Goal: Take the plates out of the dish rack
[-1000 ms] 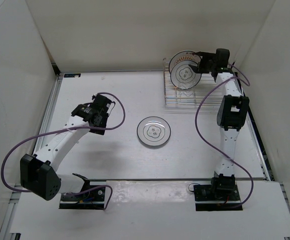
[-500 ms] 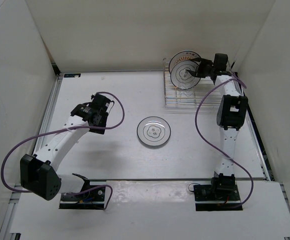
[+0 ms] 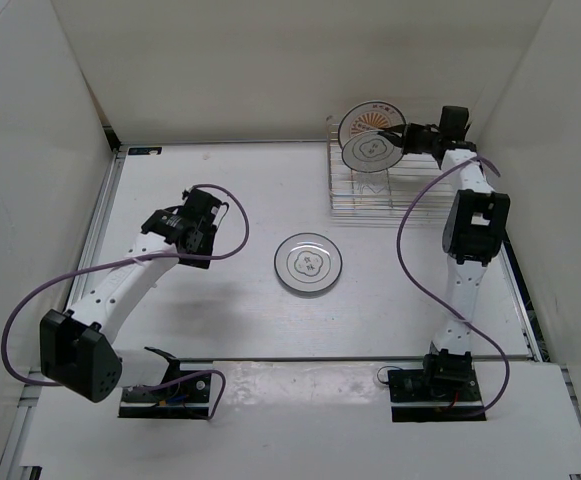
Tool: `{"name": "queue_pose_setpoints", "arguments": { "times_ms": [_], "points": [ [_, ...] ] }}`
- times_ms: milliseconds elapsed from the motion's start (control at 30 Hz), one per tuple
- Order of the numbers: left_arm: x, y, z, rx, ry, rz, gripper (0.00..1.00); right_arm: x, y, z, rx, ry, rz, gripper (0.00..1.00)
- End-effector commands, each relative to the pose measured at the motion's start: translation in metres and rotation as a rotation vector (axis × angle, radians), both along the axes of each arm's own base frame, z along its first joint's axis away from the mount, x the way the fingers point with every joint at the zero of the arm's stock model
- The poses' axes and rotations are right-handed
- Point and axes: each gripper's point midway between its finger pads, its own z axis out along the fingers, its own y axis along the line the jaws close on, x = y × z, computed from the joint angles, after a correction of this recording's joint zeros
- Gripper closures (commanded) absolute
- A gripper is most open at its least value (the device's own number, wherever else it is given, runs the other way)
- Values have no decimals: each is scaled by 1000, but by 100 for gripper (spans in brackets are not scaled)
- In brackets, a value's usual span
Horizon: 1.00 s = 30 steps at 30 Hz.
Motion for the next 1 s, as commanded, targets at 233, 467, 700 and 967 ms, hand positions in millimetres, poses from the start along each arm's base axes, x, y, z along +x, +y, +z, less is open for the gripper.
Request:
{"name": "queue_pose_setpoints", "arguments": {
  "times_ms": [233, 467, 700, 967],
  "points": [
    [0, 0, 10, -44, -72, 4, 0, -58, 8, 15, -17, 55, 106, 100],
    [-9, -5, 12, -27, -90, -40, 0, -80, 8, 52, -14, 4, 139, 100],
    [-18, -16, 14, 20, -103, -116, 0, -101, 2, 111, -47, -129, 143, 100],
    [-19, -33, 22, 120, -146, -227, 0, -127, 9, 182, -134, -364, 234, 100]
  ]
}}
